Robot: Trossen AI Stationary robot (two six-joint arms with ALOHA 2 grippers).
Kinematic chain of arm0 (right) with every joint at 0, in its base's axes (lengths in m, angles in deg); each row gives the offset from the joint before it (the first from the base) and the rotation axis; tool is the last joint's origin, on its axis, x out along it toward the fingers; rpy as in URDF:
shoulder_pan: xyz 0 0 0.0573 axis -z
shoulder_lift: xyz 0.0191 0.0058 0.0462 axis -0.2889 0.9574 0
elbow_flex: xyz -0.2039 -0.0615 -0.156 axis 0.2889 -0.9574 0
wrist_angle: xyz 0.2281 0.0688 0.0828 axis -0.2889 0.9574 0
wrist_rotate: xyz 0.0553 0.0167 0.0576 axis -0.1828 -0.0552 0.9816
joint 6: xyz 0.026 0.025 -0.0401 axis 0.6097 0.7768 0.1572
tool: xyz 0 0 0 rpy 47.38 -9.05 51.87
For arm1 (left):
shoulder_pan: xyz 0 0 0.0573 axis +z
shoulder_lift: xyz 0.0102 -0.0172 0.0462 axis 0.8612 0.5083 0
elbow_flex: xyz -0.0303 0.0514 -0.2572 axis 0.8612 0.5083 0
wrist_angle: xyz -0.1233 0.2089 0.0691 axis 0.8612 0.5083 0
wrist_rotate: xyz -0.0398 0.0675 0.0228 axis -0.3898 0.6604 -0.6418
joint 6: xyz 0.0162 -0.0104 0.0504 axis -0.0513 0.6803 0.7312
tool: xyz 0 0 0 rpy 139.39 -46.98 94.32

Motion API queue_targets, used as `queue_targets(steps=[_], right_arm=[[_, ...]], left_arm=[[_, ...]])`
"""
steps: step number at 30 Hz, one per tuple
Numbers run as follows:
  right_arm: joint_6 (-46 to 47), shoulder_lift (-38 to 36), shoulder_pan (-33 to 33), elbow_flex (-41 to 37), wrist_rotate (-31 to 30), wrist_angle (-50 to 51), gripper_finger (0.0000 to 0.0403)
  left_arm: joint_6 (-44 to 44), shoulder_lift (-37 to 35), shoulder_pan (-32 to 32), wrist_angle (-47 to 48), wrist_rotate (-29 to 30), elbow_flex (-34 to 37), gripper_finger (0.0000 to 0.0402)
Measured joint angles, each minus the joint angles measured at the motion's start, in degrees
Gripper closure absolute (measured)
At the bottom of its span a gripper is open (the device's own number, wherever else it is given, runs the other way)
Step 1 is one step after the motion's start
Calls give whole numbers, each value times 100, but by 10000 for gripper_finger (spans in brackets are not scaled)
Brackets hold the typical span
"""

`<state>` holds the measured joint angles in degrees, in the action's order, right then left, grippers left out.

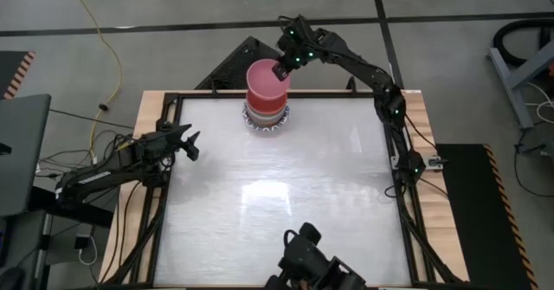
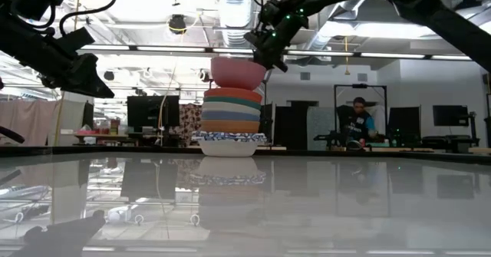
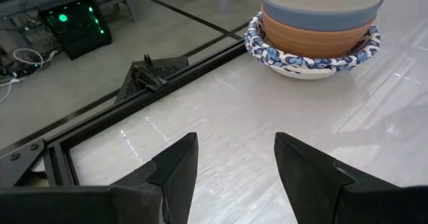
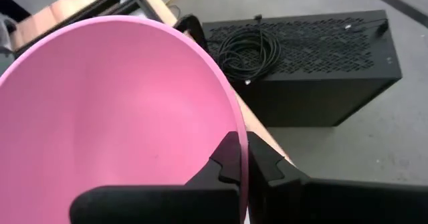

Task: Nest bowls inside each other
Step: Stack the pink bowl onto the stack of bowls

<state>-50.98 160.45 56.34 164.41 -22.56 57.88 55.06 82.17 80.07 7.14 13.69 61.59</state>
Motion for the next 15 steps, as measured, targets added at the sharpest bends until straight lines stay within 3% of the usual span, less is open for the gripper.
queue_targets(steps=[15], right_arm=[[-15, 77, -7, 0, 159, 181, 389]], left_arm=[[0, 1, -2, 0, 0, 0, 212]])
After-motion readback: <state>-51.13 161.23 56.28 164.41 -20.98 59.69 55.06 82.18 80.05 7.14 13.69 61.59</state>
